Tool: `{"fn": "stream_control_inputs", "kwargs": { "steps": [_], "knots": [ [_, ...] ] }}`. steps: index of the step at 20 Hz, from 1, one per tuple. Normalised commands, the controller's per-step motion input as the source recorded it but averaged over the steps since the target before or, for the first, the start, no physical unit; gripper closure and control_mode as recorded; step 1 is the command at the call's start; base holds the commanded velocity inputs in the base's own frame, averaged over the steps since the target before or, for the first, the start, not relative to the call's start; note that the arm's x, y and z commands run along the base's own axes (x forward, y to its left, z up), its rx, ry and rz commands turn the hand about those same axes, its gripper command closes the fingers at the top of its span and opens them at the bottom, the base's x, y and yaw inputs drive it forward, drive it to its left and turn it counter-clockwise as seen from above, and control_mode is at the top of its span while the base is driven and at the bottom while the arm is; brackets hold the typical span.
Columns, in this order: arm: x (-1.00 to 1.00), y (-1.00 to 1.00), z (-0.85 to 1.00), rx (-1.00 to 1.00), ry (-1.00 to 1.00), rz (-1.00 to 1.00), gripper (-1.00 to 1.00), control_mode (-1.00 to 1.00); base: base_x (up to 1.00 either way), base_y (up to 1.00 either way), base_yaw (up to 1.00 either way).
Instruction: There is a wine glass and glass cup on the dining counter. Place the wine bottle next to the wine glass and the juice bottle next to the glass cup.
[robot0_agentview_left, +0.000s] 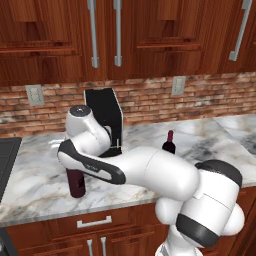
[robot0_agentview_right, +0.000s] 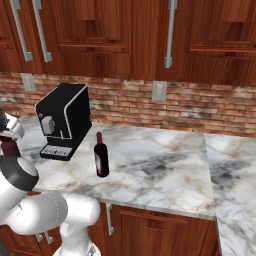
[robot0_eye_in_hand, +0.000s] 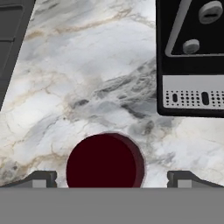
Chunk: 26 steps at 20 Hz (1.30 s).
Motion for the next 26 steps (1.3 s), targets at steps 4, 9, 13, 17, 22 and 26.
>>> {"fn": "stream_control_inputs", "kwargs": {
  "steps": [4, 9, 13, 17, 22, 26],
  "knots": [
    [0.01, 0.03, -0.05, 0.13, 0.0, 0.0, -1.0, -1.0, 0.0, 0.0, 0.0],
    [0.06, 0.08, -0.09, 0.08, 0.0, 0.0, -1.0, -1.0, 0.0, 0.0, 0.0],
    [0.08, 0.07, -0.09, 0.03, 0.03, 0.0, -1.0, -1.0, 0.0, 0.0, 0.0],
    [0.09, 0.07, -0.09, 0.01, 0.08, 0.0, -1.0, -1.0, 0.0, 0.0, 0.0],
    [0.04, 0.11, -0.09, 0.0, 0.13, 0.0, 1.0, -1.0, 0.0, 0.0, 0.0],
    [0.0, 0.11, -0.05, 0.0, 0.16, 0.0, 1.0, -1.0, 0.0, 0.0, 0.0]
  ]
}}
